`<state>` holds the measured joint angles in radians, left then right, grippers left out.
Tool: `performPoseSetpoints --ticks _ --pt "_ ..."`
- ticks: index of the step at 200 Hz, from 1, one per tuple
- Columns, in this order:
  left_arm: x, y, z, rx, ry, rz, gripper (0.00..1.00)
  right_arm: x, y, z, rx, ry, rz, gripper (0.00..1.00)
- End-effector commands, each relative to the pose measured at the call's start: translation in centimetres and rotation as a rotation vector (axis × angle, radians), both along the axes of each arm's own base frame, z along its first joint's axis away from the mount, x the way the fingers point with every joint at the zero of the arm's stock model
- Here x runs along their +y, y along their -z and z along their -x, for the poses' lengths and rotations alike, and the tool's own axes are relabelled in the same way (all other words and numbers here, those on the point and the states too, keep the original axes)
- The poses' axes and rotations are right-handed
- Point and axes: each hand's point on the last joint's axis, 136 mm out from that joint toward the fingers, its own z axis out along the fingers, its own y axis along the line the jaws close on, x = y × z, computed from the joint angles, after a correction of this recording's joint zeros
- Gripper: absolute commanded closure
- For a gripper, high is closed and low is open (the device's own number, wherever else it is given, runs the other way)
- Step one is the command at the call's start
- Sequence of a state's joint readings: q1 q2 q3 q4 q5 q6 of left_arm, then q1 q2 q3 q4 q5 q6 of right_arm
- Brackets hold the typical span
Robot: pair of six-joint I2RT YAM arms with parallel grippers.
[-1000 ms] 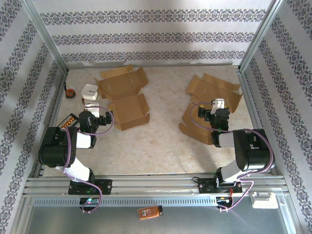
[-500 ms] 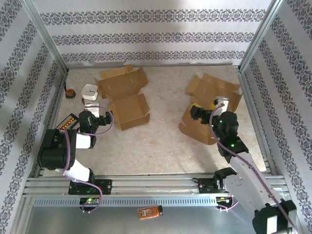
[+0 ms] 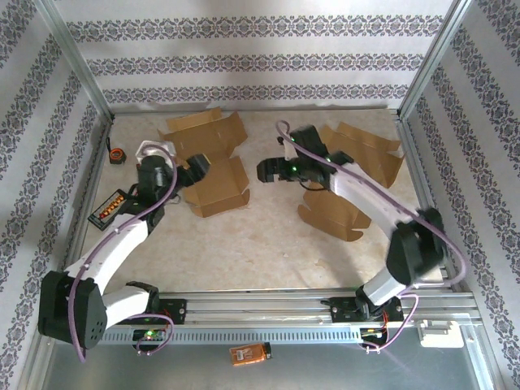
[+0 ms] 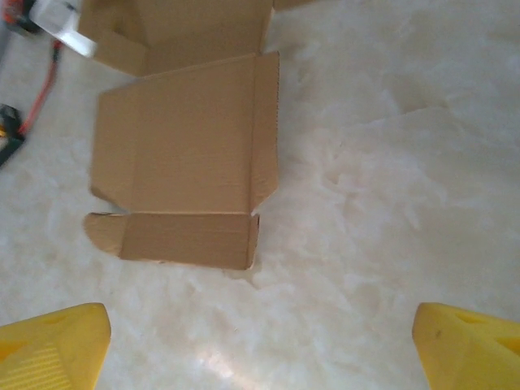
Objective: Fold the paper box
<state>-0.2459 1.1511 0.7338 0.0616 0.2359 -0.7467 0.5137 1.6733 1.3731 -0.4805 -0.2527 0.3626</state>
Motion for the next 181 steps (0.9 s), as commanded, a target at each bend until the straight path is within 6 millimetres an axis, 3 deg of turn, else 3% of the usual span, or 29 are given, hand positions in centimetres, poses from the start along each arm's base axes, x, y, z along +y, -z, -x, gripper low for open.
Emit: performPoseSetpoints --ticks 1,23,55,81,115,126,166,181 --pt "-2.6 2.2 3.4 0.229 -0.002 0.074 0.13 2.4 2.5 -2.2 0.069 -0.068 0.088 0.06" --pt "-3.0 1.7 5.5 0.243 -0.004 -0.027 0.13 4.6 4.6 -5.8 0.06 -0.091 0.153 0.07" --pt "-0.2 1.7 8.2 0.271 -0.08 -0.126 0.14 7.6 8.0 -8.9 0.098 -0.109 0.132 0.13" --pt "2.2 0.8 10.1 0.275 -0.128 -0.196 0.14 9.6 10.7 -9.5 0.149 -0.147 0.126 0.18" --pt "4.1 0.6 11.2 0.33 -0.154 -0.267 0.09 10.7 12.3 -8.6 0.187 -0.184 0.127 0.28" --pt "4.3 0.8 11.1 0.352 -0.156 -0.264 0.07 10.6 12.7 -8.2 0.201 -0.187 0.132 0.37" --pt "3.6 1.6 9.1 0.363 -0.145 -0.102 0.0 8.6 11.6 -7.1 0.185 -0.17 0.148 0.99" --pt "3.7 1.4 8.3 0.347 -0.16 -0.077 0.01 7.1 10.7 -6.6 0.167 -0.149 0.137 1.0"
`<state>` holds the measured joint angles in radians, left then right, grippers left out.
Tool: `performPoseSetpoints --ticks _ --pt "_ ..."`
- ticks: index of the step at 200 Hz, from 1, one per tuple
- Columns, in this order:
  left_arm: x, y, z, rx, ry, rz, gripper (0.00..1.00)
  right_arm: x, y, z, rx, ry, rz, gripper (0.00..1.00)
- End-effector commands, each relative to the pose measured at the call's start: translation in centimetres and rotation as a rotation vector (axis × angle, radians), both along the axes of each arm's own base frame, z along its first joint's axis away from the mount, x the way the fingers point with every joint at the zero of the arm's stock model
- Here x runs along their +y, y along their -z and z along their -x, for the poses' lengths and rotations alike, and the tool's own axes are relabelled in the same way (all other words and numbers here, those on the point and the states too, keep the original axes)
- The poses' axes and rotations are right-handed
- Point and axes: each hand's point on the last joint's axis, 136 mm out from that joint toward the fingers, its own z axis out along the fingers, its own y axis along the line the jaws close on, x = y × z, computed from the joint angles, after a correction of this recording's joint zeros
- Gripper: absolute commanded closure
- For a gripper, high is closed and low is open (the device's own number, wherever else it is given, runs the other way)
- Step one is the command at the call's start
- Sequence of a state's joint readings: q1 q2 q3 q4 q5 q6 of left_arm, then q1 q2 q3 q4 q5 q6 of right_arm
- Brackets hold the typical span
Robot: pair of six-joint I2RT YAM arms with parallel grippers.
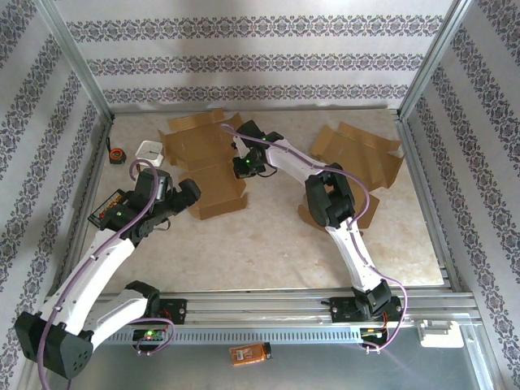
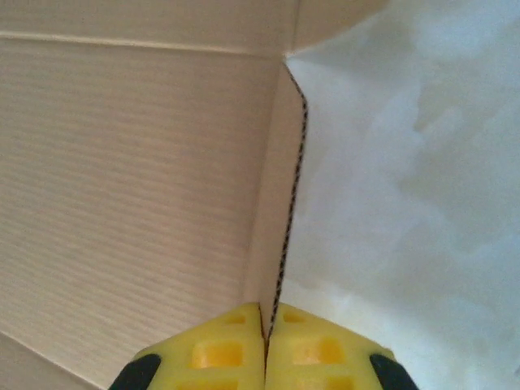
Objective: Fold the paper box
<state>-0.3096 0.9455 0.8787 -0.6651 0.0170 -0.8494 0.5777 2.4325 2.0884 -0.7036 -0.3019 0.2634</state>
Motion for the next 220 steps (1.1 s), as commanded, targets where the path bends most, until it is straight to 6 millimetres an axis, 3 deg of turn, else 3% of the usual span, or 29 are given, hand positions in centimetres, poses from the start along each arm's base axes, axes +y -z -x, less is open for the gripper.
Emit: performPoseSetpoints --ticks 1,27,51,98,145,176,199,220 --pt "-0.6 0.0 -0.8 -0.012 0.004 0.074 0.01 -2.4 -2.7 1.0 -0.034 0.019 0.003 1.0" --pt "-0.9 -0.8 -2.0 -0.044 0.016 0.106 0.01 -5.2 -3.6 2.7 -0.014 0.031 -0.041 1.0" --pt "-0.7 -0.9 -2.7 -0.053 0.01 0.094 0.01 -7.7 -3.5 6.3 0.042 -0.014 -0.058 1.0" --pt "1.3 1.9 -4.2 -0.008 -0.058 0.063 0.01 -12.2 -2.5 13.2 0.111 0.041 -0.041 1.0" --pt "0.6 6.4 -7.1 0.103 0.003 0.075 0.06 -13.2 -2.2 17.0 0.086 0.119 -0.036 1.0" --pt "-0.1 10.1 -9.5 0.179 0.035 0.101 0.2 -13.3 -2.2 18.0 0.068 0.141 -0.037 1.0" --pt "-1.6 10.8 -12.2 0.104 0.109 0.138 0.29 -13.4 -2.1 18.6 0.073 0.14 -0.035 1.0" --pt "-1.9 12.2 -13.3 0.122 0.118 0.145 0.4 -13.8 -1.9 18.9 0.074 0.139 -0.024 1.0"
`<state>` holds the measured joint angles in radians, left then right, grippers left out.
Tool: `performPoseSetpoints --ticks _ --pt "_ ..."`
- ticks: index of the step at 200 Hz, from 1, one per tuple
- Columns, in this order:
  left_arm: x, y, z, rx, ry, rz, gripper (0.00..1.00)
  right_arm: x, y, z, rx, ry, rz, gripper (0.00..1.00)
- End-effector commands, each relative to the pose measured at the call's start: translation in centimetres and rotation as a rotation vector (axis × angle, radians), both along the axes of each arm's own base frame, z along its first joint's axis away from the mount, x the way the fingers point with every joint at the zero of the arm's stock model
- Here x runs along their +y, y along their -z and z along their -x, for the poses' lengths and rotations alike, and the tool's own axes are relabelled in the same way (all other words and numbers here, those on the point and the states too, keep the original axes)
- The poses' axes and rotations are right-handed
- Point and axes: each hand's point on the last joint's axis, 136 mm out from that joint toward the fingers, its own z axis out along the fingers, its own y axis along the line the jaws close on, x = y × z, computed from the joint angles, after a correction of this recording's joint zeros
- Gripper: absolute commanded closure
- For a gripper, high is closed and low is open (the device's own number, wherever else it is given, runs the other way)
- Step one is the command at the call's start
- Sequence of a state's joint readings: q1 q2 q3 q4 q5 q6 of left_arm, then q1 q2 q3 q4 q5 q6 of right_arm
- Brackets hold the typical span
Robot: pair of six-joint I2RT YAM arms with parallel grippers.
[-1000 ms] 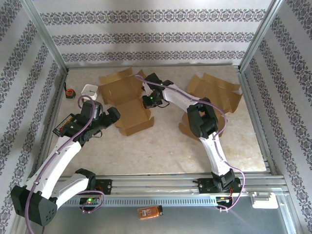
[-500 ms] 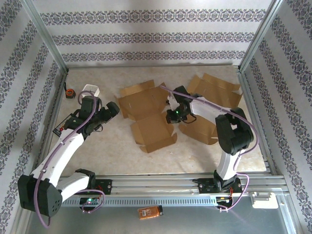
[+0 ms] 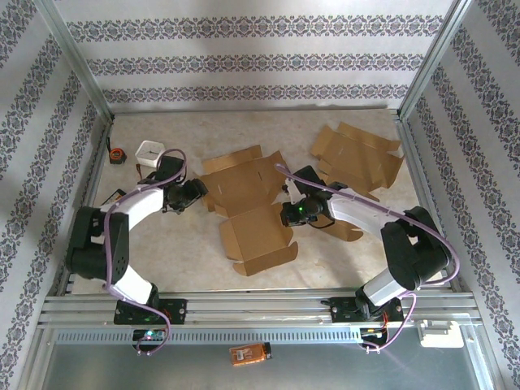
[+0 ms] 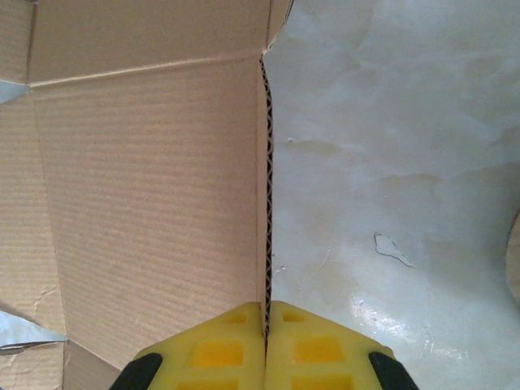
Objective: Fold the paper box
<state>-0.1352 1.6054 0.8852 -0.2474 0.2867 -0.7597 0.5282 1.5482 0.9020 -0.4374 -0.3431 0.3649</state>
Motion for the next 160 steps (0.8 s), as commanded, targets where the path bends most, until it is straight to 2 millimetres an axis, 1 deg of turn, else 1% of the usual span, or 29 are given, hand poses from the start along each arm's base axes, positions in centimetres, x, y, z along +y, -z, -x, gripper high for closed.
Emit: performPoseSetpoints --ticks 1,11,29,34,41,51,54,60,67,82,84,90,92,112,121,133,152,160 --pt "-1.0 -1.8 -4.0 -0.135 0.047 0.047 0.41 -0.3 -0.2 0.1 -0.024 0.019 0.008 1.0" --pt "-1.2 -1.2 -4.2 -0.118 0.053 0.053 0.47 -0.4 -0.2 0.2 -0.025 0.02 0.012 1.0" --pt "-1.1 -0.2 -4.1 -0.1 0.049 0.053 0.62 -0.7 -0.4 0.1 -0.033 0.024 0.021 1.0" --pt "-1.2 -0.1 -4.0 -0.097 0.05 0.053 0.65 -0.7 -0.5 0.1 -0.037 0.025 0.023 1.0" --pt "-1.2 0.1 -3.9 -0.095 0.051 0.053 0.71 -0.8 -0.5 0.0 -0.041 0.029 0.026 1.0" --pt "-1.2 0.2 -3.9 -0.095 0.058 0.052 0.75 -0.8 -0.7 -0.1 -0.049 0.033 0.029 1.0" --pt "-1.3 0.3 -3.9 -0.096 0.064 0.053 0.79 -0.9 -0.7 -0.1 -0.052 0.032 0.031 1.0" --pt "-1.4 0.3 -3.9 -0.094 0.074 0.053 0.82 -0.9 -0.9 -0.1 -0.056 0.033 0.032 1.0" --pt "-1.5 0.2 -3.9 -0.095 0.091 0.053 0.89 -0.9 -1.0 -0.1 -0.057 0.03 0.032 1.0" --pt "-1.7 -0.1 -4.1 -0.099 0.126 0.044 0.98 -0.9 -1.7 -0.1 -0.065 0.015 0.033 0.95" --pt "-1.7 -0.2 -4.1 -0.101 0.132 0.04 1.0 -0.9 -1.9 -0.1 -0.066 0.012 0.034 0.93" --pt "-1.8 -0.5 -4.2 -0.11 0.152 0.034 1.0 -1.0 -2.3 -0.1 -0.072 0.008 0.036 0.87" --pt "-1.8 -0.6 -4.2 -0.112 0.157 0.031 1.0 -1.1 -2.6 -0.2 -0.077 0.006 0.036 0.83" --pt "-2.0 -2.2 -4.9 -0.166 0.223 0.003 1.0 -1.7 -5.1 -1.0 -0.131 0.013 0.043 0.65" --pt "-2.4 -3.3 -5.2 -0.2 0.265 0.0 1.0 -2.2 -6.9 -1.6 -0.181 0.027 0.045 0.58" --pt "-2.6 -4.9 -5.6 -0.25 0.309 -0.016 1.0 -3.0 -9.5 -2.8 -0.273 0.05 0.057 0.49" --pt "-2.7 -7.5 -6.0 -0.348 0.372 -0.06 1.0 -3.9 -14.3 -4.7 -0.471 0.064 0.066 0.36" --pt "-2.8 -8.7 -6.1 -0.395 0.398 -0.078 1.0 -4.2 -16.3 -5.4 -0.569 0.063 0.07 0.29"
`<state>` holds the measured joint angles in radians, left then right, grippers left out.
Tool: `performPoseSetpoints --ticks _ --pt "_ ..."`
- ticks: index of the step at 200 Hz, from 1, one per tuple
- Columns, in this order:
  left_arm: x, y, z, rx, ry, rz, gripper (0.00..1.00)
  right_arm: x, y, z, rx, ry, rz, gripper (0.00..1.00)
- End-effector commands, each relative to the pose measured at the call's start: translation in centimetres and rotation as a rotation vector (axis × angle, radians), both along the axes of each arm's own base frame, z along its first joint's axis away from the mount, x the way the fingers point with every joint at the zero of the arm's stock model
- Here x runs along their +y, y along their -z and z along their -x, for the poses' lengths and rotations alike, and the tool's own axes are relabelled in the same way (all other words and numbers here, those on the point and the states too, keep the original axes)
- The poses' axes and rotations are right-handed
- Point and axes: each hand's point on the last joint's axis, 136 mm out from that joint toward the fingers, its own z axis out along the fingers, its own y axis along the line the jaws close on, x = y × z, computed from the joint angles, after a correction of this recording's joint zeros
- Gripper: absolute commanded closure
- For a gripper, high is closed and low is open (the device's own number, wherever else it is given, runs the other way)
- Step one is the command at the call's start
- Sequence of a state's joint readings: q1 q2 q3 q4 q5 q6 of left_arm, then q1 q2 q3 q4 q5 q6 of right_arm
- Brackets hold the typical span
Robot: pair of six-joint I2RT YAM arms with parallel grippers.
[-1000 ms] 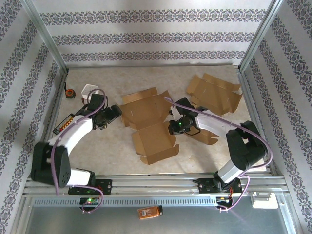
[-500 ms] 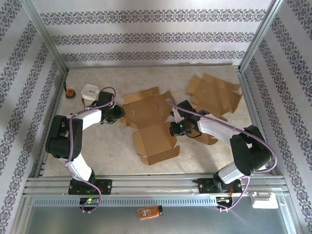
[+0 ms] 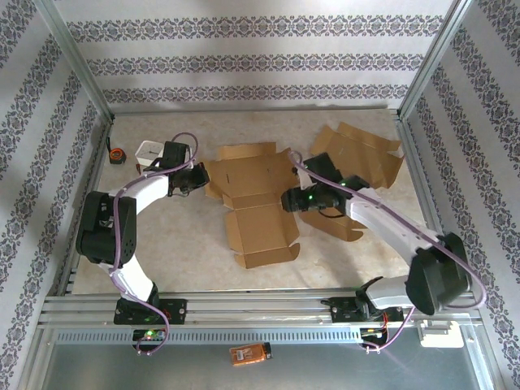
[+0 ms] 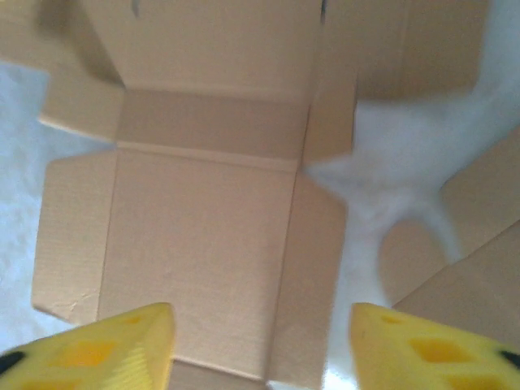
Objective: Fold the paper box
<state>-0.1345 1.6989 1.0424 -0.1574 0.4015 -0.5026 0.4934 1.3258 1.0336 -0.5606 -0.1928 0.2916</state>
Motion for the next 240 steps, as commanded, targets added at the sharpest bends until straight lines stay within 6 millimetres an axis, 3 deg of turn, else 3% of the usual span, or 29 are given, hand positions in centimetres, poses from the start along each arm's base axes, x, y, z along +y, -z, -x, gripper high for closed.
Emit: performPoseSetpoints --ticks 1,26,50,68,91,124,147,170,209,240 --pt "-0.1 -5.2 -0.5 -0.183 0.127 -0.057 1.0 -1.7 -6.4 -2.4 -0.278 0.019 0.052 0.28" --pt "-0.7 -8.7 -0.3 -0.359 0.219 -0.094 1.0 -1.8 -11.8 -4.5 -0.599 -0.029 0.073 0.1" --pt "-1.6 -11.8 0.5 -0.549 0.316 -0.112 1.0 0.7 -14.5 -4.8 -0.874 -0.308 0.161 0.05" --pt "-2.6 -13.3 1.5 -0.652 0.387 -0.126 1.0 2.4 -13.8 -5.2 -0.998 -0.561 0.318 0.06" --pt "-3.7 -14.3 2.7 -0.74 0.467 -0.162 1.0 2.8 -12.2 -8.2 -1.029 -0.722 0.502 0.08" --pt "-4.7 -15.1 4.0 -0.83 0.537 -0.199 1.0 4.4 -9.5 -11.0 -1.043 -0.924 0.523 0.1" --pt "-4.8 -15.2 4.3 -0.856 0.555 -0.222 1.0 5.0 -9.3 -13.9 -1.017 -0.887 0.442 0.17" --pt "-4.8 -15.1 4.4 -0.861 0.559 -0.243 1.0 5.5 -8.7 -15.1 -1.014 -0.891 0.426 0.3" --pt "-4.8 -15.4 4.3 -0.871 0.552 -0.246 1.0 5.5 -7.4 -15.5 -0.983 -0.891 0.397 0.67" --pt "-4.8 -15.6 4.1 -0.874 0.537 -0.254 1.0 5.5 -7.1 -15.1 -0.979 -0.9 0.387 0.84"
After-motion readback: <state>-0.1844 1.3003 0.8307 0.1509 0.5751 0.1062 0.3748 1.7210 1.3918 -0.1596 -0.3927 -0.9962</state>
